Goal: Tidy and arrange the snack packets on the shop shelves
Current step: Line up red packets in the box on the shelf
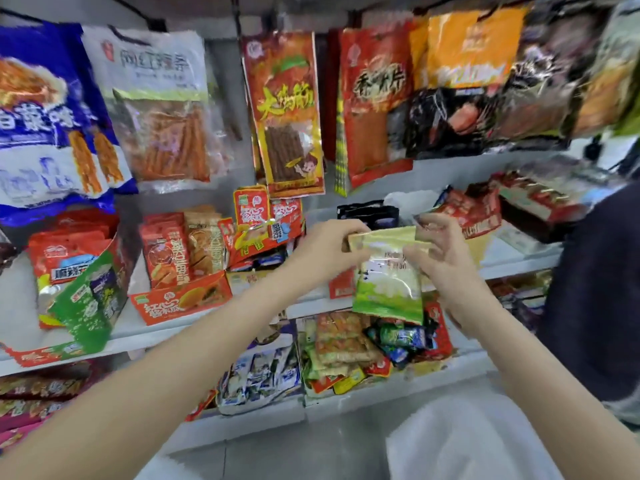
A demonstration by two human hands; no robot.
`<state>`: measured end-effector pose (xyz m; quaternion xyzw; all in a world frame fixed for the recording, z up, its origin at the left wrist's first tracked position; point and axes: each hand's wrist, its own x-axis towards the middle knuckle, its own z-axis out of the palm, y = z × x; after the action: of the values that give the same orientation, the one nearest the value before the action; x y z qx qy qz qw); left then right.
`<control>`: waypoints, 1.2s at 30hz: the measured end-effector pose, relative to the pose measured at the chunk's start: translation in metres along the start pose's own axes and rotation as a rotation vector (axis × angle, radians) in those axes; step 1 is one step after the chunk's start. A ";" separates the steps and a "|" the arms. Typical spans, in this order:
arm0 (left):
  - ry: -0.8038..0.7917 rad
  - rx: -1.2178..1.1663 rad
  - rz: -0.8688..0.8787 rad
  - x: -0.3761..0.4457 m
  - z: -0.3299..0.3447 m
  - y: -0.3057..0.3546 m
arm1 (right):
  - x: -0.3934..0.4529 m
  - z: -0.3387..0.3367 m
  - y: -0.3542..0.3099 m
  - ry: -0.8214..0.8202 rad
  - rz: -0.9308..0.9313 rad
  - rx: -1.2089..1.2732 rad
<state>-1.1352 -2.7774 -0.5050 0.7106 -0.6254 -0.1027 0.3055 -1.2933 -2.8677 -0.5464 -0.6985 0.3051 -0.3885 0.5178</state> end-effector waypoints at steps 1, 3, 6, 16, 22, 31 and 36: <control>0.005 0.050 0.045 0.012 0.002 0.006 | 0.007 -0.015 -0.005 -0.068 -0.065 -0.139; 0.005 0.057 0.143 0.035 0.008 0.018 | 0.026 -0.042 -0.020 -0.162 -0.180 -0.546; 0.002 -0.094 0.197 0.071 0.020 0.033 | 0.062 -0.080 -0.039 -0.077 -0.290 -0.962; -0.307 0.270 0.163 0.179 0.055 -0.009 | 0.166 -0.114 0.011 0.161 -0.714 -1.104; -0.420 0.450 0.133 0.203 0.066 -0.022 | 0.204 -0.095 0.042 -0.028 -0.541 -1.235; -0.348 0.582 0.105 0.213 0.073 -0.025 | 0.238 -0.079 0.064 -0.332 -0.161 -1.202; -0.313 0.598 0.226 0.208 0.068 -0.024 | 0.222 -0.095 0.053 -0.238 -0.194 -1.187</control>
<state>-1.1102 -2.9958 -0.5236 0.6706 -0.7417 0.0118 -0.0060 -1.2620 -3.1127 -0.5319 -0.9309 0.3445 -0.1169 0.0330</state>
